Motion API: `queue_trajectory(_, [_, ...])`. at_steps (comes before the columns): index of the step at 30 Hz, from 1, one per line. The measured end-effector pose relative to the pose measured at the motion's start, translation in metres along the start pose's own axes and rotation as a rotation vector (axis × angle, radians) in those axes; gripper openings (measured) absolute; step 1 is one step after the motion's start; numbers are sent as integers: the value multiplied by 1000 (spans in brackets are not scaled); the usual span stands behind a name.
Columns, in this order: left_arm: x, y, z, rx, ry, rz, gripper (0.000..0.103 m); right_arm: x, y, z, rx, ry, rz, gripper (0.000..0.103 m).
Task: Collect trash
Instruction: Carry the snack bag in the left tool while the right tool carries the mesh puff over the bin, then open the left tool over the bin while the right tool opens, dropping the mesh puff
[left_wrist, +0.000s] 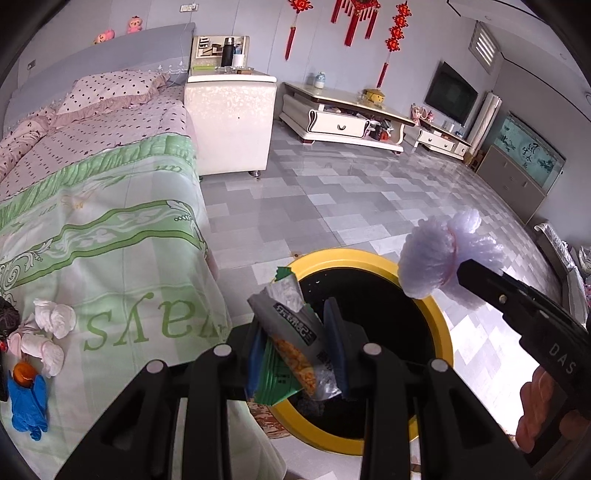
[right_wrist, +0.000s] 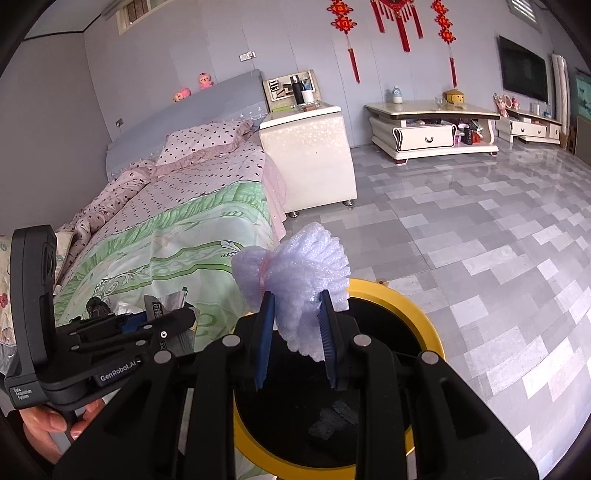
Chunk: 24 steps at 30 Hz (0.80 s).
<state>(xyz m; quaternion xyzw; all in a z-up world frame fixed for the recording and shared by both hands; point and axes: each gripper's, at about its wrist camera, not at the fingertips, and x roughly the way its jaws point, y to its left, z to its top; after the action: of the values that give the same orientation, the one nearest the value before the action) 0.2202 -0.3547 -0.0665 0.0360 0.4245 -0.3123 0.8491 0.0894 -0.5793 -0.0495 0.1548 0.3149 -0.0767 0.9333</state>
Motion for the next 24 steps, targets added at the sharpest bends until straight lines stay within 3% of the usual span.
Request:
queue_trajectory(9, [24,-8,-11,-7,54,-17,34,14,-23,-4,63,31,-17,27])
queue_trajectory(13, [22,-10,-11,0,48,-26,44,11,-26,-4,79,26,-16,30])
queue_trajectory(17, [17,-8,-11,-7,40,-37,55,10,-32,-2,104,20,-33,42])
queue_trajectory(24, [6,11,-13,-49,25,-25,63,-3,-40,-2,128,1,-57,44])
